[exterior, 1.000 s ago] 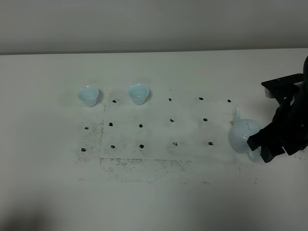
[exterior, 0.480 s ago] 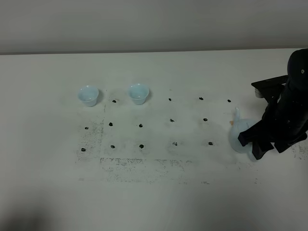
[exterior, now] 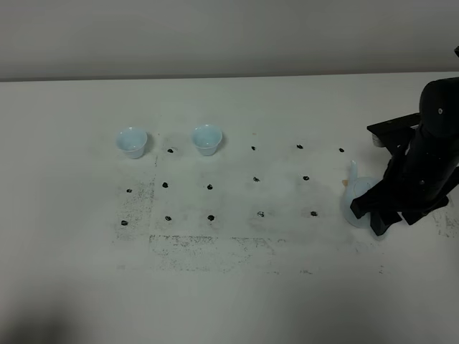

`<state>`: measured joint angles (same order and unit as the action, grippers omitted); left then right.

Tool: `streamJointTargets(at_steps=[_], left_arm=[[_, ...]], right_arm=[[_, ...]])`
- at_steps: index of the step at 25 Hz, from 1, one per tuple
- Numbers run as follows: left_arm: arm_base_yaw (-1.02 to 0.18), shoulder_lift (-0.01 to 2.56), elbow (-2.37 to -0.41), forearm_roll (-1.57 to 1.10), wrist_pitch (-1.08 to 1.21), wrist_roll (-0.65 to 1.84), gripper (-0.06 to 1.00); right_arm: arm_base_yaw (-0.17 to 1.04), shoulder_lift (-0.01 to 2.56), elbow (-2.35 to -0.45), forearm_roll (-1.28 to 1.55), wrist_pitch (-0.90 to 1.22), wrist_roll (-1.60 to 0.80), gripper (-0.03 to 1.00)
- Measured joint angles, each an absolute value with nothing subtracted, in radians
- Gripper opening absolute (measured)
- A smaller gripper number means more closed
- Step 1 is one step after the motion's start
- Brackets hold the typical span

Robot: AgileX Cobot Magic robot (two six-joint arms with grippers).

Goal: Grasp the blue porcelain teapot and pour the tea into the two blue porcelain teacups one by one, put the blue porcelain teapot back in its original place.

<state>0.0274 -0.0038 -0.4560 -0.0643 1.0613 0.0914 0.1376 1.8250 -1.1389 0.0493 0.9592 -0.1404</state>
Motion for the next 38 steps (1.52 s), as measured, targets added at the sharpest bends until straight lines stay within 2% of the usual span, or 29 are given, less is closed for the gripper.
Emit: streamJointTargets(at_steps=[38], left_arm=[[0.027, -0.004, -0.456, -0.064, 1.061, 0.091, 0.60]], right_arm=[[0.138, 1.876, -1.139, 0.044, 0.884, -0.146, 0.53]])
